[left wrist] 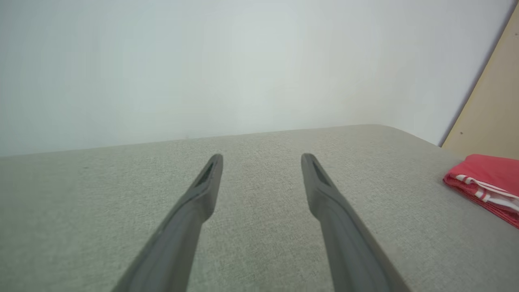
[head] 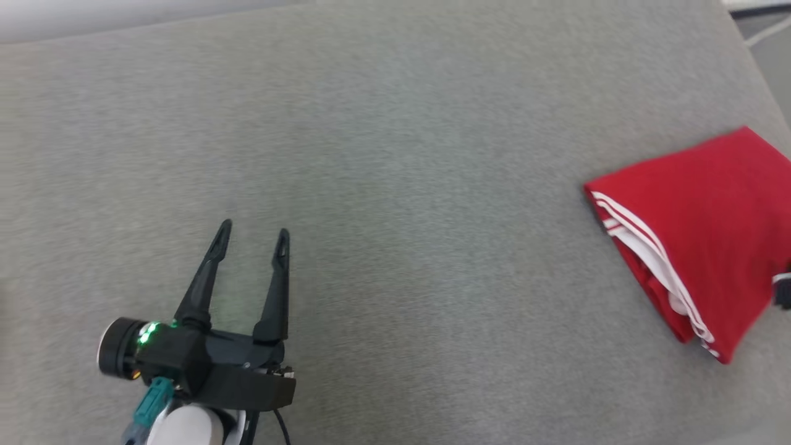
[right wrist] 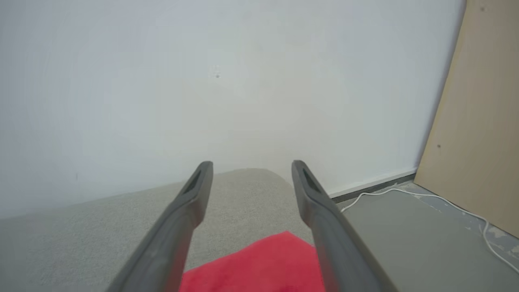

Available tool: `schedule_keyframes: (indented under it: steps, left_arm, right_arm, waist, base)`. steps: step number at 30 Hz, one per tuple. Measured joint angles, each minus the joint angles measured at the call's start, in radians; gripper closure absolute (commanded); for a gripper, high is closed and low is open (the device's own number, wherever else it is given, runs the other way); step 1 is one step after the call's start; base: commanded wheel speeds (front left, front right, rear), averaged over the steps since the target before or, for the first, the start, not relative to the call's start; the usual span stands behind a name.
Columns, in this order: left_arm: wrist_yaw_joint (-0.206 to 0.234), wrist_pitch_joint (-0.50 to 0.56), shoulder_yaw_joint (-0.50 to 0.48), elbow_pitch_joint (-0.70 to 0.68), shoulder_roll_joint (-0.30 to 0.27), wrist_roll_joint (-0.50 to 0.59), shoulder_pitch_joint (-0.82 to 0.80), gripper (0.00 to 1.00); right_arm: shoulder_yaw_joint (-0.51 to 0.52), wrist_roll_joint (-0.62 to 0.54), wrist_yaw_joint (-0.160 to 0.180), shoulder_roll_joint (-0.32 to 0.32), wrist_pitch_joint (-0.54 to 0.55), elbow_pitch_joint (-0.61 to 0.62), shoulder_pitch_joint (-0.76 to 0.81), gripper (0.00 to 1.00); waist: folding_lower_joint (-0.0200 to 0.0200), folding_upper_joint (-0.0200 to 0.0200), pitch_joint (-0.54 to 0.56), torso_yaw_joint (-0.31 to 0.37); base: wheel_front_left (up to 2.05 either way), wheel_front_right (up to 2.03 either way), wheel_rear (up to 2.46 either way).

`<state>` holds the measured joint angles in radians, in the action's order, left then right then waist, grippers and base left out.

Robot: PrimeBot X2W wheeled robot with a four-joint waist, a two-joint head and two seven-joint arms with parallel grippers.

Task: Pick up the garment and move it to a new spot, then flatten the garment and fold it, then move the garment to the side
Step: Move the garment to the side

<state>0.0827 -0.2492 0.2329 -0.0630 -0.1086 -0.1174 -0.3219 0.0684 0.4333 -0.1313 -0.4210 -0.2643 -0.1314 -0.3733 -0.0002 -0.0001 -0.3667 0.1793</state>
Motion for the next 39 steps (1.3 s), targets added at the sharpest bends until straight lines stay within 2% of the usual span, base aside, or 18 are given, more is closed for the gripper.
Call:
schedule_keyframes:
  steps: [8,17,27,39]
  left_arm:
    - [0.025,-0.008,-0.042,-0.001,-0.003,-0.021,0.066,0.00]
    - [0.031,-0.011,-0.075,0.018,-0.019,-0.036,0.156,0.00]
    - [0.032,-0.011,-0.091,0.053,-0.024,-0.060,0.238,0.00]
    - [0.032,-0.007,-0.095,0.079,-0.044,-0.074,0.291,0.00]
  right_arm:
    - [-0.063,-0.072,0.000,0.079,0.036,0.095,0.081,0.00]
    - [-0.123,-0.148,0.000,0.186,0.106,0.155,0.214,0.00]
    - [-0.146,-0.185,0.000,0.243,0.150,0.169,0.342,0.00]
    - [-0.132,-0.229,0.000,0.283,0.182,0.230,0.437,0.00]
  waist:
    - [0.0000,0.0000,0.071,-0.097]
    - [0.0000,0.0000,0.181,-0.163]
    - [0.0000,-0.0001,0.302,-0.186]
    - [0.0001,0.0000,0.374,-0.182]
  base:
    - [0.00,0.00,0.00]
    - [0.00,0.00,0.00]
    - [0.00,0.00,0.00]
    - [0.00,0.00,0.00]
